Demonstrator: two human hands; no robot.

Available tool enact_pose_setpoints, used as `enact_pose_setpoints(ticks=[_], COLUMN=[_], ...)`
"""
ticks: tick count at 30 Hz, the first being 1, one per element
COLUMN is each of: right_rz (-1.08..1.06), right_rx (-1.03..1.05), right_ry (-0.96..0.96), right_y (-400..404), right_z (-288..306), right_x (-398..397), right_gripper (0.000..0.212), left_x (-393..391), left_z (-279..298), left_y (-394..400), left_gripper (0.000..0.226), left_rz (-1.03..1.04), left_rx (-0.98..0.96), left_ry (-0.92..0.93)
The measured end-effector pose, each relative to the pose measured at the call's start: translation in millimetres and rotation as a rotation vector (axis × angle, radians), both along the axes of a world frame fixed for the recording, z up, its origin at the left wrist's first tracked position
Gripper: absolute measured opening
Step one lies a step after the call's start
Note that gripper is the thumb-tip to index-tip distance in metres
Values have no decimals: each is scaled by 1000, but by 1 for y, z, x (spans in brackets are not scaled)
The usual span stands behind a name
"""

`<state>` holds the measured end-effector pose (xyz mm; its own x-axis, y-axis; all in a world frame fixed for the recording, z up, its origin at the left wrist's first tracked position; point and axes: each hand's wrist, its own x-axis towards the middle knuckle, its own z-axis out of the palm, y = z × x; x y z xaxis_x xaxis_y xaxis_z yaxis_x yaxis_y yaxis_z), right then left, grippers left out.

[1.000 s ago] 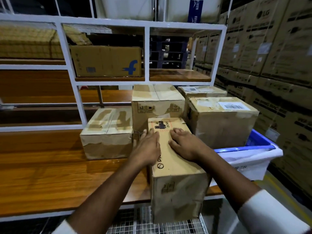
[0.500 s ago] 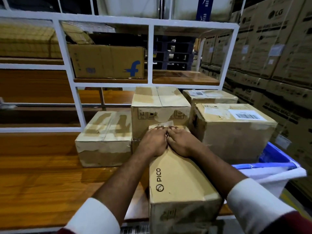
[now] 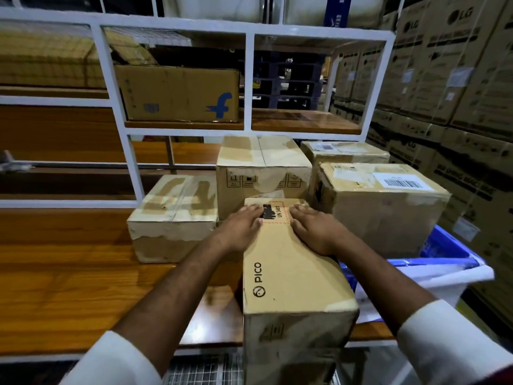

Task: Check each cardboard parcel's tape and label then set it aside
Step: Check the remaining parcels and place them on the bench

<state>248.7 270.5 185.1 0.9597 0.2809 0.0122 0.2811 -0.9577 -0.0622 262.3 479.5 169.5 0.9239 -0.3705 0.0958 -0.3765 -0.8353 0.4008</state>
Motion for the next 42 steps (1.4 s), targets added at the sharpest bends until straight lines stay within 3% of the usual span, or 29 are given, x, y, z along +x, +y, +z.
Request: enact_pose_setpoints(ticks=[7, 13, 22, 27, 37, 42], right_rz=[79, 148, -7, -2, 109, 89], right_rx=[-78, 26, -43, 17, -48, 66], right_ry=[-70, -85, -39, -51, -76, -86], right_y=[19, 24, 10, -1, 15, 21], right_z=[14, -10, 10, -4, 11, -5], right_x=[-25, -46, -76, -89, -119, -132], right_gripper=[47, 48, 53, 54, 46, 68], left_x=[-26, -48, -84, -100, -133, -143], left_z=[14, -3, 10, 6, 21, 8], left_y=[-15, -22, -10, 0, -25, -23], left_gripper=[36, 50, 47, 50, 36, 48], left_rz=[36, -62, -19, -26, -94, -95], left_rx=[203, 173, 193, 111, 277, 197], left_ry=[-143, -103, -99, -71, -158, -141])
